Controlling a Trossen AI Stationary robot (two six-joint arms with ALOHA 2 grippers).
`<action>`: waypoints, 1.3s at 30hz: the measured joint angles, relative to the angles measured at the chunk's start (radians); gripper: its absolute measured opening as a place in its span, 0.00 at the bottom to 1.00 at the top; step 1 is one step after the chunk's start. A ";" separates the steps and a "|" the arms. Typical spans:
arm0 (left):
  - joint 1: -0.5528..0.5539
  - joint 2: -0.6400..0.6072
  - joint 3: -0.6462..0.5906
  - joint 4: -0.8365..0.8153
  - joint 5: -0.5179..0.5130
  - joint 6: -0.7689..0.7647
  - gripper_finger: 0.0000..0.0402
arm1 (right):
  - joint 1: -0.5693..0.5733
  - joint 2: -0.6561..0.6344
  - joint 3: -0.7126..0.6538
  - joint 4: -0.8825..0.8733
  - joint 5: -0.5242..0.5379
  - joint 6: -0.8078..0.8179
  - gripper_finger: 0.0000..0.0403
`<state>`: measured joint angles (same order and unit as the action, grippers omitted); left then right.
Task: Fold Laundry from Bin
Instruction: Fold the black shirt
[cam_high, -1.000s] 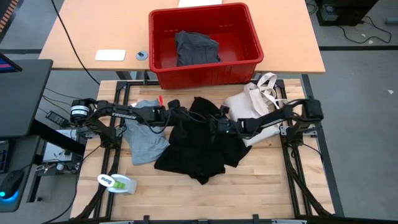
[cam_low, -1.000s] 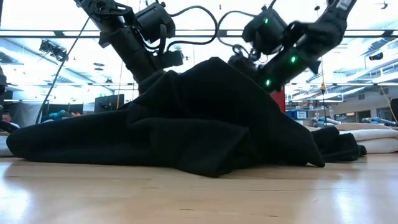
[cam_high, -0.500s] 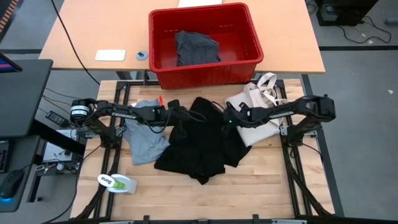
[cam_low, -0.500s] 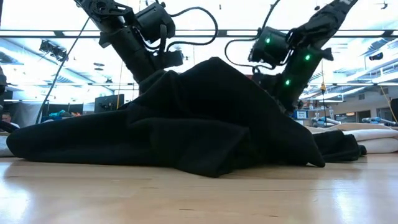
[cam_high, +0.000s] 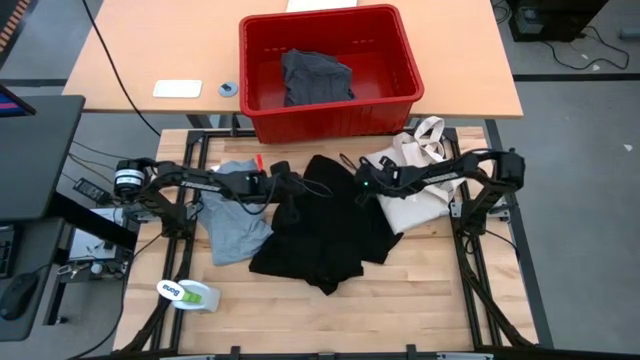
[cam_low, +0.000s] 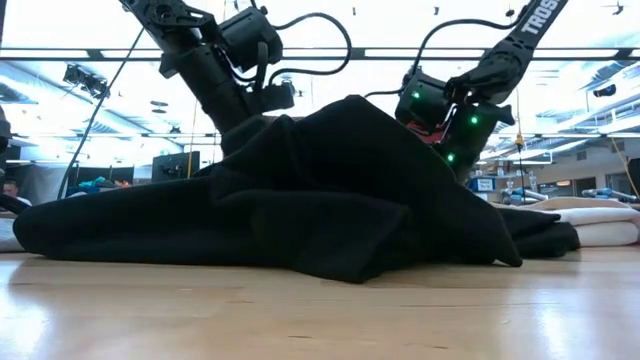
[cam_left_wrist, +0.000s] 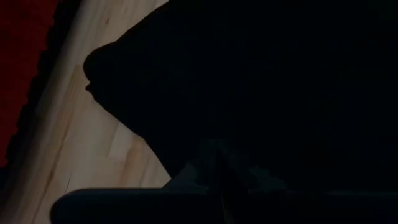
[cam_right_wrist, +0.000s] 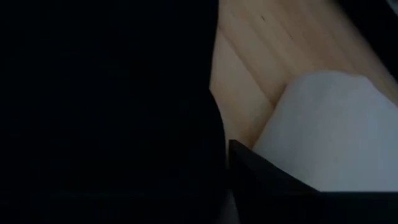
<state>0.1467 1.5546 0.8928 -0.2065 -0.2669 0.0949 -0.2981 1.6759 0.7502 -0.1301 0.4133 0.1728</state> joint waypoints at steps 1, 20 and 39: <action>0.000 0.007 0.000 0.004 0.000 0.002 0.03 | -0.007 -0.003 0.000 0.003 -0.018 -0.007 0.20; 0.002 -0.071 0.000 -0.014 -0.241 0.158 0.49 | 0.085 -0.313 0.000 -0.091 0.036 0.013 0.41; -0.234 -0.059 0.003 0.168 0.358 -0.061 0.61 | 0.618 -0.344 -0.103 0.275 0.174 0.198 0.40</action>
<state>-0.0874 1.4951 0.8954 -0.0389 0.0912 0.0340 0.3203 1.3318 0.6476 0.1451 0.5876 0.3708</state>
